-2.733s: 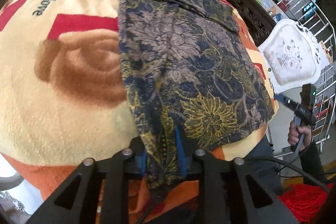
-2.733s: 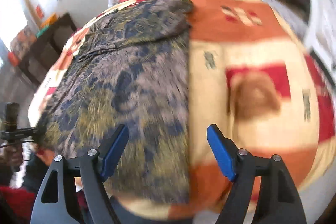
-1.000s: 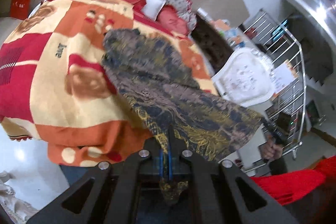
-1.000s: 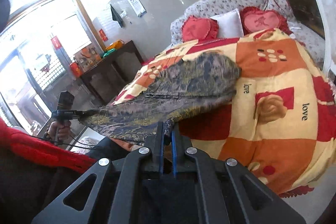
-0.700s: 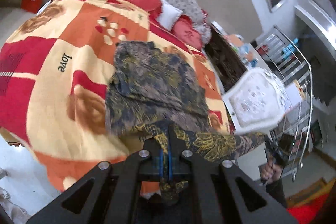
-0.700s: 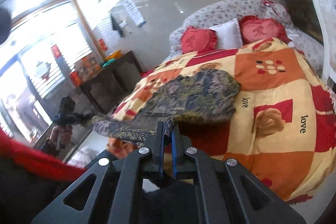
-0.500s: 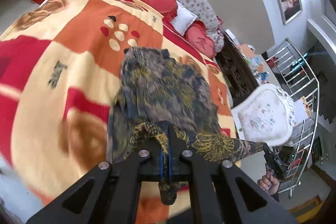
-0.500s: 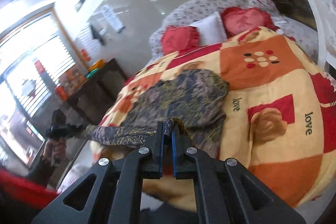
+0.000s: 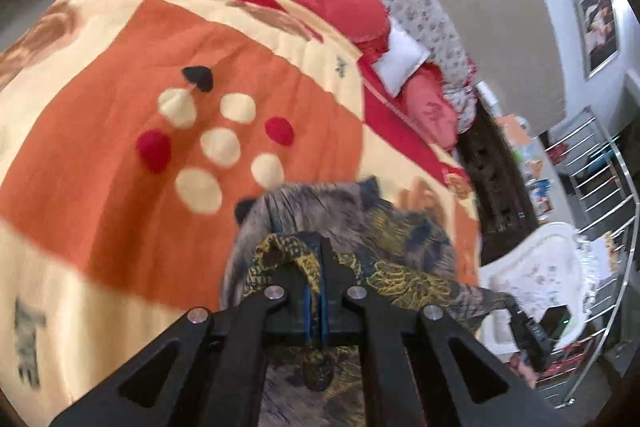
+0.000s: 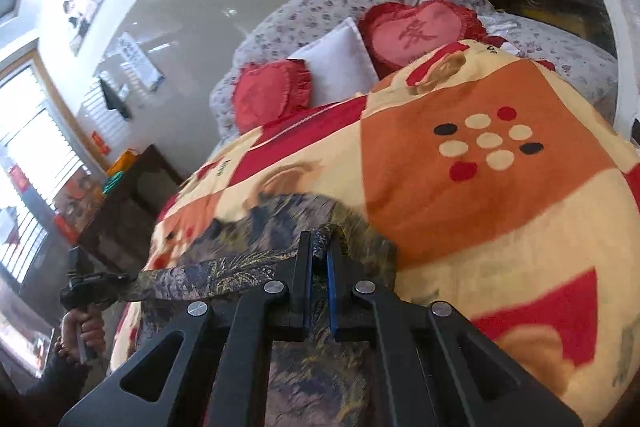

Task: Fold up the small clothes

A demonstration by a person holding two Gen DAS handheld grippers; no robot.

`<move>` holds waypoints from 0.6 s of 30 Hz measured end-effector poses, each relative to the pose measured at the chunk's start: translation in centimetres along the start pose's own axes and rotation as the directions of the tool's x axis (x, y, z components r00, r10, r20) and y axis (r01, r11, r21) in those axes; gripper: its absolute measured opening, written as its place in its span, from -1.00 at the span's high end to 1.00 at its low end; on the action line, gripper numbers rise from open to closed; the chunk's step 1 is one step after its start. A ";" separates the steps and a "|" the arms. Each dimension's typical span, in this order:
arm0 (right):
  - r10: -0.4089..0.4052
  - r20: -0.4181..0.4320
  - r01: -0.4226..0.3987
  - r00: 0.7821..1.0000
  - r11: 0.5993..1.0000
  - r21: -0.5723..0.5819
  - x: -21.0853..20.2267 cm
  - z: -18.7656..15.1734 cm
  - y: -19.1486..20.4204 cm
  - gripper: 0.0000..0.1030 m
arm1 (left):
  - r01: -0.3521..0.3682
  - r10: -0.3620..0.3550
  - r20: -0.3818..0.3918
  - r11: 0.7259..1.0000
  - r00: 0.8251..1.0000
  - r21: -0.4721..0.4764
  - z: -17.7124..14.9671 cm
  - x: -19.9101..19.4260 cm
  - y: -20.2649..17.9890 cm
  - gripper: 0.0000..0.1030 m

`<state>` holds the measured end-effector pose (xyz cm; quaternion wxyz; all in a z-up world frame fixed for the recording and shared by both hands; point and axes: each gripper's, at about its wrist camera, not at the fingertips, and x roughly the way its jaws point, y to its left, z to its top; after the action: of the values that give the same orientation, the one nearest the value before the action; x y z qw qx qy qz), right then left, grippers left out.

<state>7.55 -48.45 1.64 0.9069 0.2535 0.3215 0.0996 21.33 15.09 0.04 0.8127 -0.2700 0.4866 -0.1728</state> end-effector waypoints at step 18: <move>-0.038 -0.045 0.042 0.998 0.996 0.077 4.0 2.2 -2.2 0.40 | -0.122 0.125 -0.032 0.989 0.992 0.087 3.4 3.2 1.9 0.36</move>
<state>12.09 -49.85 -0.23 0.8910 0.2798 0.3497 0.0742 25.86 15.74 -2.08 0.8235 -0.2012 0.5096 -0.1475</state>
